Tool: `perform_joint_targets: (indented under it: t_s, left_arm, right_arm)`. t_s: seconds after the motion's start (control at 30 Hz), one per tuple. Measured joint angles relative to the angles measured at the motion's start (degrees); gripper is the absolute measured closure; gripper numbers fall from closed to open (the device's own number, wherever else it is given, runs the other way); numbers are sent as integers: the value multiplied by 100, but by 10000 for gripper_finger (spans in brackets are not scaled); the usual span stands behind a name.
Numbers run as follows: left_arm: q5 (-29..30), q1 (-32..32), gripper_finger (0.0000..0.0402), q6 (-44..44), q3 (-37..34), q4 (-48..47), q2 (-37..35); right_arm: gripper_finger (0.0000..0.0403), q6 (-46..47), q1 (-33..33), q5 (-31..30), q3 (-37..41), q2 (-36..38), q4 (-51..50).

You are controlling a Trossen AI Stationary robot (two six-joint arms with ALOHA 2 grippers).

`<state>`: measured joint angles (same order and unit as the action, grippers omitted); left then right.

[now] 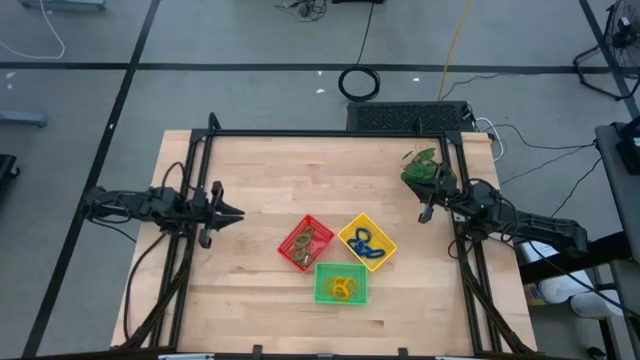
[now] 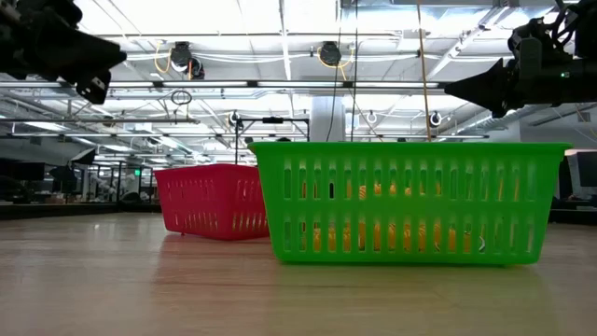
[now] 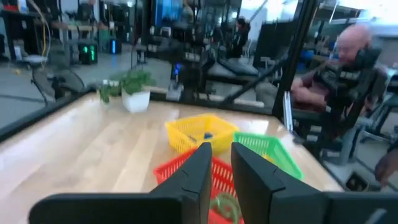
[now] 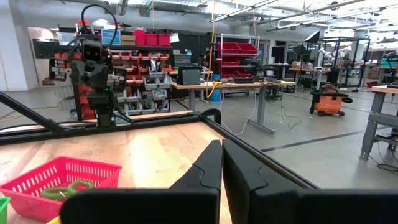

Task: Sort spring keychains
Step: Return to Home Position

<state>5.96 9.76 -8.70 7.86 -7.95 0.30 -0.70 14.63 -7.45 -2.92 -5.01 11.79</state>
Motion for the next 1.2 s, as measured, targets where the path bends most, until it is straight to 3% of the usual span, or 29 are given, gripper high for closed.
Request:
perform_joint_targets:
  t_s: [0.4, 0.57, 0.77, 1.2]
  left_arm:
    - [-102, 0, 334, 4, -711, 991, 62]
    - [-135, 0, 334, 0, -707, 945, 85]
    - [-554, 4, 334, 831, -705, 861, 397]
    - [-549, 2, 334, 507, -708, 869, 575]
  right_arm:
    - [403, 2, 0, 6, 0, -20, 0]
    - [403, 2, 0, 4, 0, -22, 1]
    - [403, 2, 0, 5, -2, -20, 11]
    - [403, 2, 0, 3, 0, -20, 2]
